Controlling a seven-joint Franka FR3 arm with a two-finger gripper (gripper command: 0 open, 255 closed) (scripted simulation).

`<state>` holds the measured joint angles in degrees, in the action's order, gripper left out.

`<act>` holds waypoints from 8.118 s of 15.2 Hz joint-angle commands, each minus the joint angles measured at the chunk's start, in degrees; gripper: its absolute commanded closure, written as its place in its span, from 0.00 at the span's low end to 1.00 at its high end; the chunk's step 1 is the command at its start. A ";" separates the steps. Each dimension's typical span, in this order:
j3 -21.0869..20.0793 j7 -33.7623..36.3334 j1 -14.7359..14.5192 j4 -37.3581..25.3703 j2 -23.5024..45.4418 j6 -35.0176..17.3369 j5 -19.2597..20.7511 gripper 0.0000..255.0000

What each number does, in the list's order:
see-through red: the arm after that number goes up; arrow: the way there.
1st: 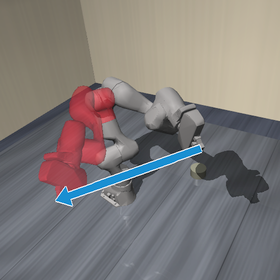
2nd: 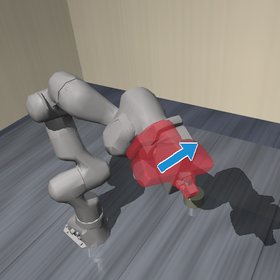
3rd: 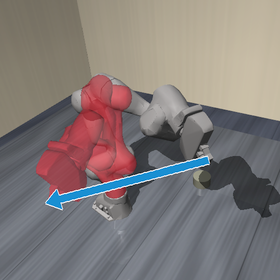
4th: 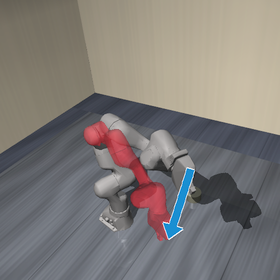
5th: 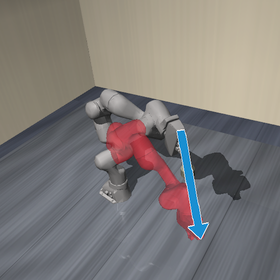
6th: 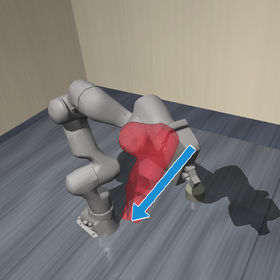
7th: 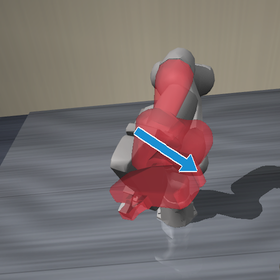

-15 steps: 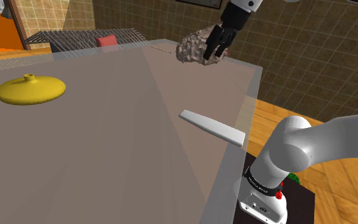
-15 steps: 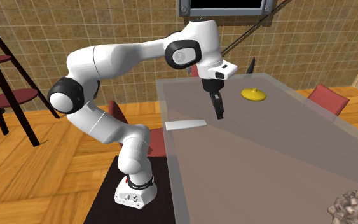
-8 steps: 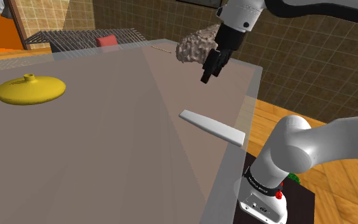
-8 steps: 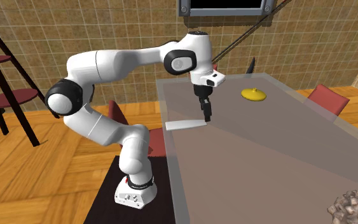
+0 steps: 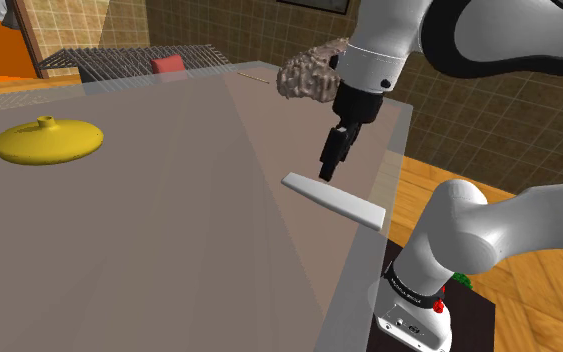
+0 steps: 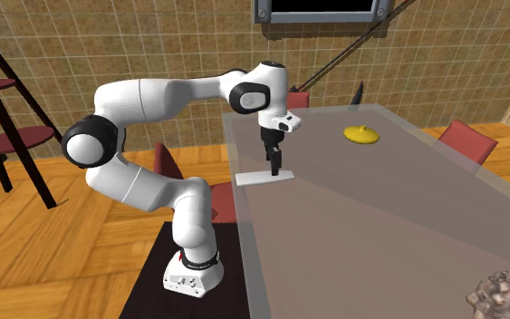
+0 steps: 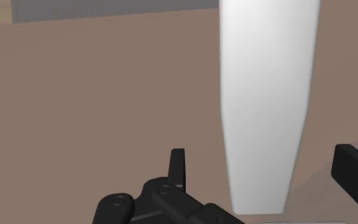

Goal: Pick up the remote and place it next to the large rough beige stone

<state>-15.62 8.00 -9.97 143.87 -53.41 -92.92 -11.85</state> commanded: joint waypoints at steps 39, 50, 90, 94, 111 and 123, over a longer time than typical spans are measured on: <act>-1.03 1.16 -1.23 -2.36 0.25 3.88 -1.03 1.00; 0.29 1.57 -0.43 -12.41 3.15 11.05 0.39 1.00; 3.63 1.60 2.22 -57.59 22.80 37.00 5.01 1.00; 8.30 -4.71 2.81 -57.90 24.20 36.36 8.11 1.00; 27.24 -30.83 7.33 -73.23 41.48 34.18 15.33 1.00; 36.46 -44.86 14.51 -90.30 58.61 34.56 10.42 1.00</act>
<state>20.91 -36.79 4.81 51.14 6.28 -56.85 -1.95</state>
